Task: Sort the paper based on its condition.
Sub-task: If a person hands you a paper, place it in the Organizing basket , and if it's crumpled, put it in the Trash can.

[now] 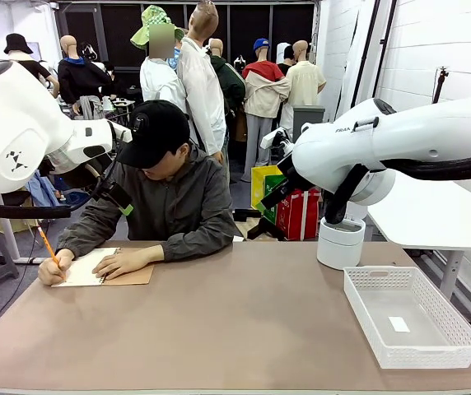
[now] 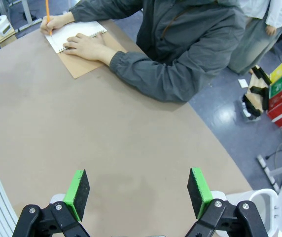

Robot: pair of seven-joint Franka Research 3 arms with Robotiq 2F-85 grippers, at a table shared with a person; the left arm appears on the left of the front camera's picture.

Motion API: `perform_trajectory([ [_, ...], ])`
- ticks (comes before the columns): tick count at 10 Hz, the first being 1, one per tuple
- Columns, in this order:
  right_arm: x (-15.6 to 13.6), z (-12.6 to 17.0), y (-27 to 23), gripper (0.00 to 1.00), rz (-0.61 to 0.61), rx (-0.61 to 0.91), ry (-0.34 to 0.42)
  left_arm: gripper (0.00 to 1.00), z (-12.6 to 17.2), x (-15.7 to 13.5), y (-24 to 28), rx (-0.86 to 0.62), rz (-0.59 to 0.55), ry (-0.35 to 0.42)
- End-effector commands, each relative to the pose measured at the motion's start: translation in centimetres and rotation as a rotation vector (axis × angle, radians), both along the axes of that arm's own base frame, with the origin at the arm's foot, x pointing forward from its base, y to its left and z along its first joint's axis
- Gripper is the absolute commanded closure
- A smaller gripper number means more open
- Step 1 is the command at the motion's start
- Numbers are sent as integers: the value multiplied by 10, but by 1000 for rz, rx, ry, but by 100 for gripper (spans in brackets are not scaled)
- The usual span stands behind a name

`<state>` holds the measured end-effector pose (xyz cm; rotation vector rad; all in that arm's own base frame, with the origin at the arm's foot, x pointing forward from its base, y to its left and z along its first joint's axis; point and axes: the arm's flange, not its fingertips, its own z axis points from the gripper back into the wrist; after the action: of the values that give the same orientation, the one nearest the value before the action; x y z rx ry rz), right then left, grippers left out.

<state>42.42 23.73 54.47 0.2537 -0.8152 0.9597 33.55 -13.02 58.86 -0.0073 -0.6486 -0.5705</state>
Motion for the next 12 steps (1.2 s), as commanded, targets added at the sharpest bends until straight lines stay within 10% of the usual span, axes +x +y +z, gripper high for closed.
perform_trajectory([
  [1,0,0,0,0,-2,1,0,0,1,1,0,0,1,1],
  [12,0,0,0,0,-2,1,0,0,1,1,0,0,1,1],
])
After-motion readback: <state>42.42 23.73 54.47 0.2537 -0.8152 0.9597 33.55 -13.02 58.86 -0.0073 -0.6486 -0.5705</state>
